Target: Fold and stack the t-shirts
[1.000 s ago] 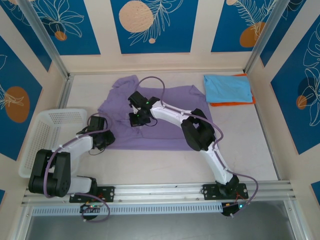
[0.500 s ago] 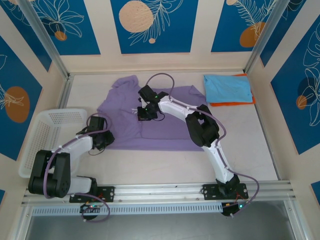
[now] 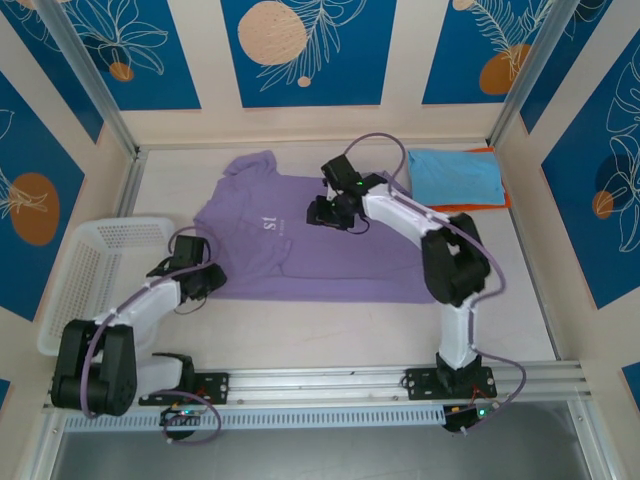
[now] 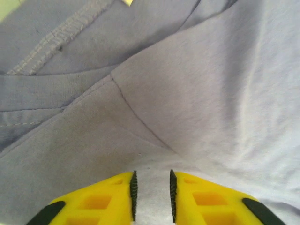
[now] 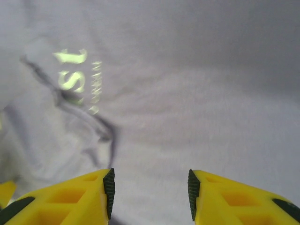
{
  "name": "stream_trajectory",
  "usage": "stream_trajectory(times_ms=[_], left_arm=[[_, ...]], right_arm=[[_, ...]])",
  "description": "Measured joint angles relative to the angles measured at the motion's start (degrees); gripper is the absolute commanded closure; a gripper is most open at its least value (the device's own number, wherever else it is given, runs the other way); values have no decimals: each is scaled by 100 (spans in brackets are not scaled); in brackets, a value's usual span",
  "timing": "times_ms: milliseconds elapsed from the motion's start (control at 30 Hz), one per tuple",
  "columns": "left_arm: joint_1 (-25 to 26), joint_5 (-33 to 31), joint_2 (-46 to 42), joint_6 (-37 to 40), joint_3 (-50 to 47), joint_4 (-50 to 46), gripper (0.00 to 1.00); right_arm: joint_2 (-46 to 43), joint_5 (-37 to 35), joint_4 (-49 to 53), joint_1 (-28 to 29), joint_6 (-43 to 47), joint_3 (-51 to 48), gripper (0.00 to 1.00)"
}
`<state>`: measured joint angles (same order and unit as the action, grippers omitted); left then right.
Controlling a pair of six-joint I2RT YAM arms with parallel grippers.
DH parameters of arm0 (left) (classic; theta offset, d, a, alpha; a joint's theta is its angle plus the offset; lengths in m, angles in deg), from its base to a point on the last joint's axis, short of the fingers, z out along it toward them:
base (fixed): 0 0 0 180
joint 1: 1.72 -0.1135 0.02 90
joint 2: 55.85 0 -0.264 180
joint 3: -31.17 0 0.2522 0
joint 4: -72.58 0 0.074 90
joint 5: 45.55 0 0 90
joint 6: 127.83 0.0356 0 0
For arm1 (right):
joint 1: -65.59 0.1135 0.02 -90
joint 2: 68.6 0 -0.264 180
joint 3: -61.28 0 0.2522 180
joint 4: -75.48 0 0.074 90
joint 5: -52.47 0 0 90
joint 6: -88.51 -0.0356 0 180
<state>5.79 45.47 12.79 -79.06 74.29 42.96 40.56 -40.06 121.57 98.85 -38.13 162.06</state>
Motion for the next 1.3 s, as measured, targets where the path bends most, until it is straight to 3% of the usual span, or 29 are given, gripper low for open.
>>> stream_trajectory(times_ms=[133, 300, 500, 600, 767, 1067, 1300], left_arm=[[31, -48, -874, 160, -28, -68, 65], [481, -190, -1639, 317, 151, -323, 66], [1720, -208, -752, 435, 1119, -686, 69], [2081, -199, -57, 435, 1397, -691, 72], [2177, -498, 796, 428, 1377, -739, 70], [2057, -1056, 1333, 358, 981, -732, 68], [2048, -1005, 1088, 190, 632, -516, 67]], right_arm=[[-1519, -15, -459, 280, -155, -1316, 54], [-2465, 61, -610, 304, -514, -2787, 58], [-2892, -72, -293, 234, -949, -4098, 59], [-3259, -118, -254, 166, -1134, -4531, 59], [-3373, -221, -245, -57, -1246, -4656, 60], [-2955, -463, -313, -446, -1314, -4658, 63], [-2712, -503, -442, -326, -1567, -4800, 62]])
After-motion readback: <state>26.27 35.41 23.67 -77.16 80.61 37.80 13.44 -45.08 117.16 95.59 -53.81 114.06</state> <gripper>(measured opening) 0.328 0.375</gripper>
